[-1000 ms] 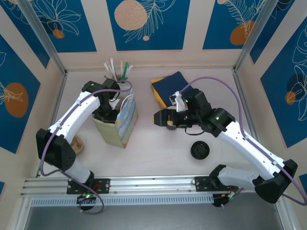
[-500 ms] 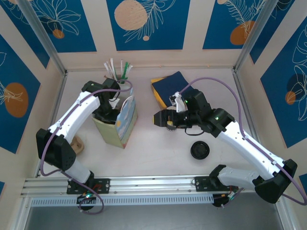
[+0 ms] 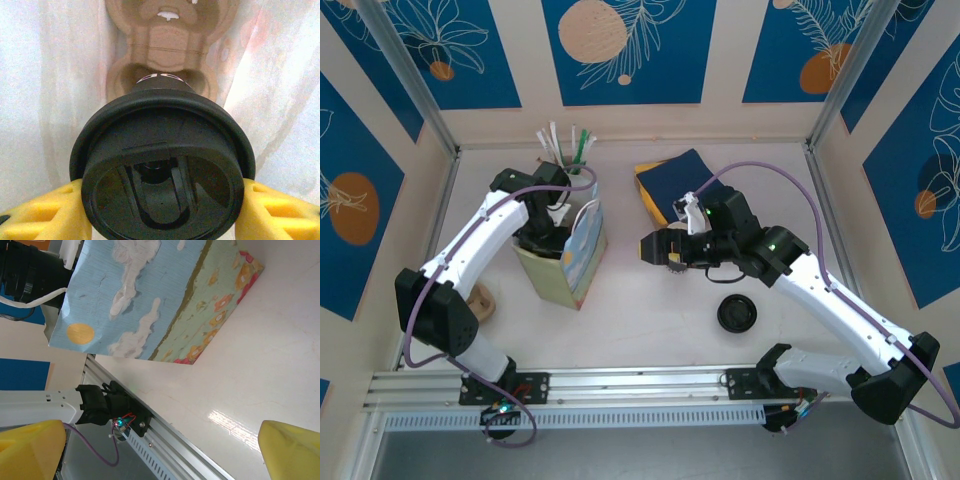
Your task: Pack the takeout coffee
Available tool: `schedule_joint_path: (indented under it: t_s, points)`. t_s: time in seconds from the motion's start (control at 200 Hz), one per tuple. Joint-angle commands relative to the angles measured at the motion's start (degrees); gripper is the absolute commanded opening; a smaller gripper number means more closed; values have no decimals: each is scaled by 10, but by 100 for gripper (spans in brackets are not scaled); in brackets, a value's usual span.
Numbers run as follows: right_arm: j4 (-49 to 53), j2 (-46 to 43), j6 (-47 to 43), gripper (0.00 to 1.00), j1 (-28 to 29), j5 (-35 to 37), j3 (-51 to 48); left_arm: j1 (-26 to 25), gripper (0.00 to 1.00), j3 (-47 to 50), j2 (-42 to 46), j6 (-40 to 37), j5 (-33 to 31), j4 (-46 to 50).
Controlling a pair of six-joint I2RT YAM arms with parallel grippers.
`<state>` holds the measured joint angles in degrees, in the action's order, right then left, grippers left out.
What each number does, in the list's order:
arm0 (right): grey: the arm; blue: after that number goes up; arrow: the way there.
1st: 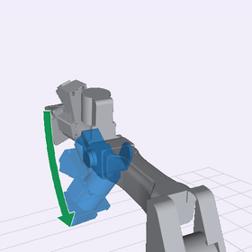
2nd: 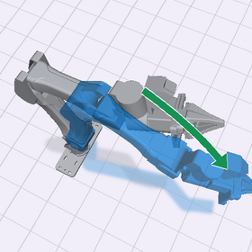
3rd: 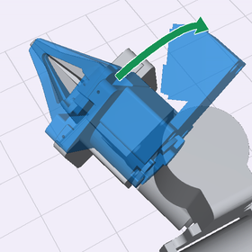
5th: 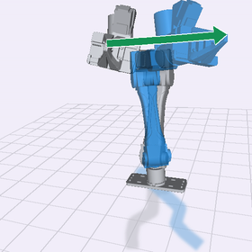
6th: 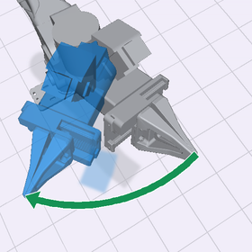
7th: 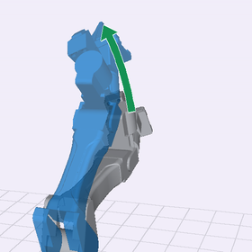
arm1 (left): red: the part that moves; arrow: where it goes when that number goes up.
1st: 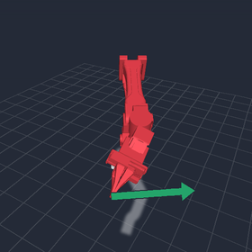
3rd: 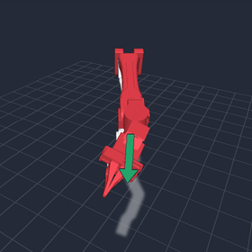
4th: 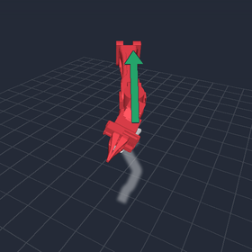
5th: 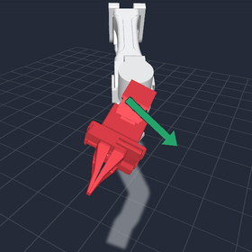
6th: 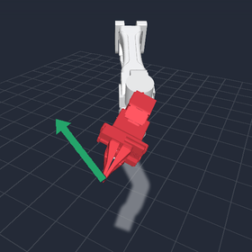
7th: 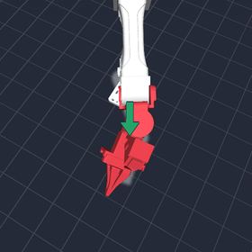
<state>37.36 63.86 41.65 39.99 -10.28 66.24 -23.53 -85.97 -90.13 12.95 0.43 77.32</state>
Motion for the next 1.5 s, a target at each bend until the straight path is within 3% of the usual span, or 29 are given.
schedule_joint_path:
  t_s: [0.0, 1.0, 1.496]
  points:
    - [7, -12, 5, 99, 2, -1, -6, -4, 52, -10, 8, -12, 12, 7]
    - [-1, -2, 1, 99, 9, -10, -14, -60, 51, -18, 21, 67, 35, 15]
    - [-5, -2, 1, 99, 10, -11, -19, -62, 51, -17, 20, 69, 34, 27]
